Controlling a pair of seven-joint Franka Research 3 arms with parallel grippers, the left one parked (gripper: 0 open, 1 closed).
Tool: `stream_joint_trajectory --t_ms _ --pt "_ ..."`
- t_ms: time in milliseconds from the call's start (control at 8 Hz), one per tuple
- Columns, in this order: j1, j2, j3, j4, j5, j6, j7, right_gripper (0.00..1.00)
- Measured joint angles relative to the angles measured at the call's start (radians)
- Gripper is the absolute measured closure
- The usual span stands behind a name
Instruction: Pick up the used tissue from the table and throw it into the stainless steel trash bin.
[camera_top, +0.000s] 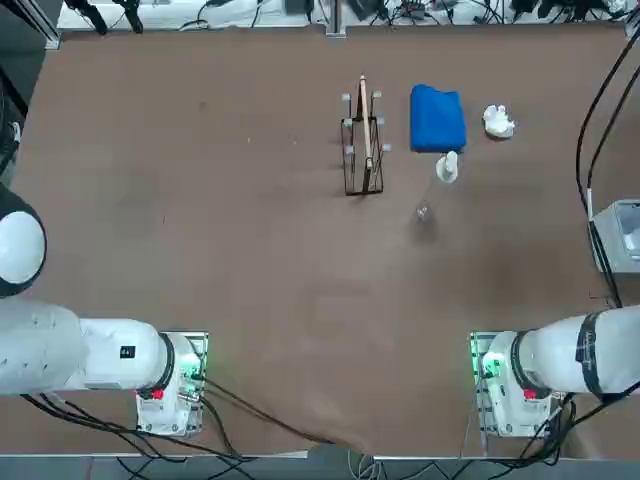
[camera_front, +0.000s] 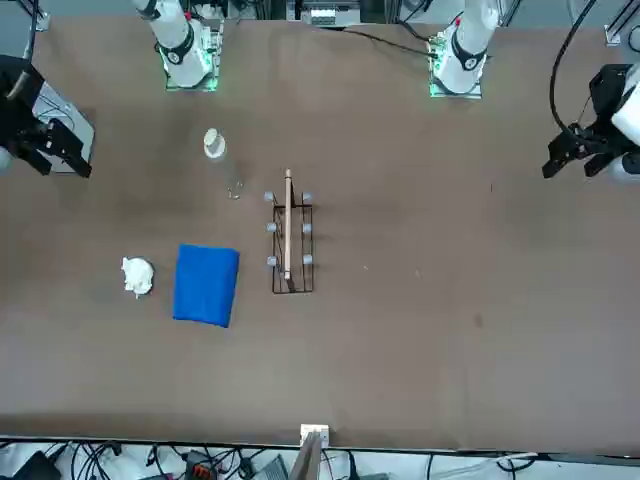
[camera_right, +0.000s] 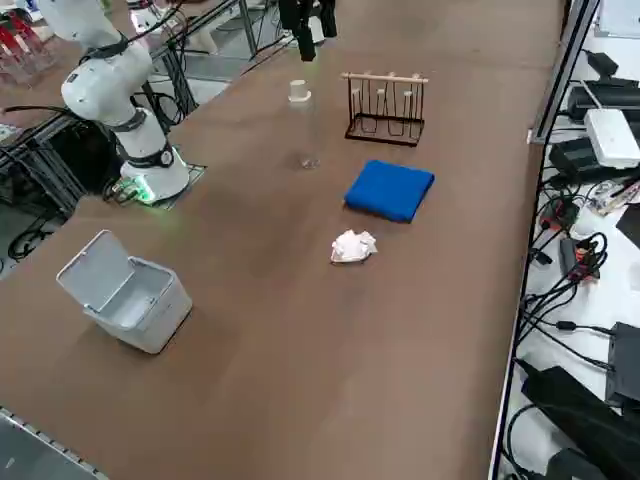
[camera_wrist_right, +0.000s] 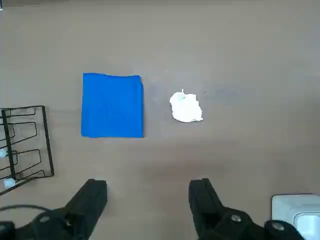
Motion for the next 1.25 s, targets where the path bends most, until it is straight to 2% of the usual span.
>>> stream_joint_trajectory --t_ms 375,625,875,1250 --pt "0.000 0.003 0.000 0.003 -0.001 -0.015 -0.004 0.00" --pt "-0.003 0.042 -0.005 -0.009 -0.022 -0.007 -0.004 0.00" --pt "-0.008 0.129 -0.015 -0.065 -0.051 0.111 -0.013 0.00" --pt "-0.031 0.283 -0.018 -0.169 -0.056 0.362 -0.089 0.00"
